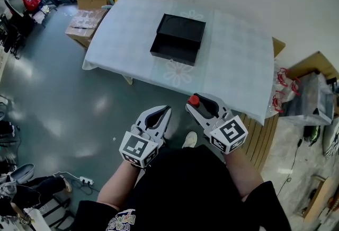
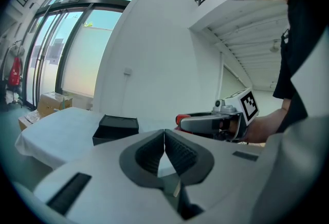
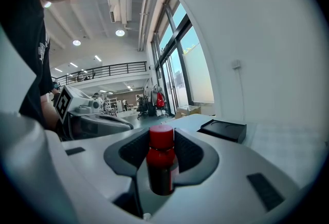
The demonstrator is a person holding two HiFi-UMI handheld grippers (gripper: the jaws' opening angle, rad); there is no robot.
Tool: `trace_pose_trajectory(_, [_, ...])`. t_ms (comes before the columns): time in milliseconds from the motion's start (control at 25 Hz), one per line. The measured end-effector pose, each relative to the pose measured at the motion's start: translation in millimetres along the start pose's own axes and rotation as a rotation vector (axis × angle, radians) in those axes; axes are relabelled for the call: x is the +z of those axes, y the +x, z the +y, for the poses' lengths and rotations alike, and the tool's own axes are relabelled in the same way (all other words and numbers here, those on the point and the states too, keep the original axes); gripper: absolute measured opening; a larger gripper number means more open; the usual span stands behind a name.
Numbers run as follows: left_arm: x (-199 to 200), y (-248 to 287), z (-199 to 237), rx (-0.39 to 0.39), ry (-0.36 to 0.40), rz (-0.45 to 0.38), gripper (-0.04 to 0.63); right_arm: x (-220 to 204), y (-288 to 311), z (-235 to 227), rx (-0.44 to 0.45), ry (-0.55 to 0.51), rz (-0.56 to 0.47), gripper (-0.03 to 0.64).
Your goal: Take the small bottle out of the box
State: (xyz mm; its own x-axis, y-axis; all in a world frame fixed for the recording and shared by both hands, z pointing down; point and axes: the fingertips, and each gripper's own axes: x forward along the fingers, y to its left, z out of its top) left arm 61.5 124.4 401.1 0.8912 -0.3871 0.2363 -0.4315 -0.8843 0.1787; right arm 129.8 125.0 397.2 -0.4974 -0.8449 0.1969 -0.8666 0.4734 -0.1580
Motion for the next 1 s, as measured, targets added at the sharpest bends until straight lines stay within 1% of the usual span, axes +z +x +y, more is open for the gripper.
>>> trace_pose_trajectory(320, [2.0, 0.6, -10.2, 0.011, -0.004, -0.007, 0.029, 0.9, -10.2, 0.4, 0.007, -0.005, -0.008, 0.164])
trace_pose_trajectory(560, [-1.4, 3.4, -19.9, -0.005, 0.011, -0.008, 0.029, -0.8, -18.2, 0.2, 0.003, -0.01, -0.01, 0.164])
trace_pose_trajectory(840, [0.8, 0.7, -25.7, 0.006, -0.001, -0.01, 0.029, 0.4, -23.8, 2.5, 0.004, -0.002, -0.016, 0.164])
trace_pose_trajectory(1000, [-1.7, -2.9, -28.1, 0.0, 0.011, -0.014, 0.029, -1.7, -24.4, 6.2, 0.009, -0.004, -0.013, 0.164])
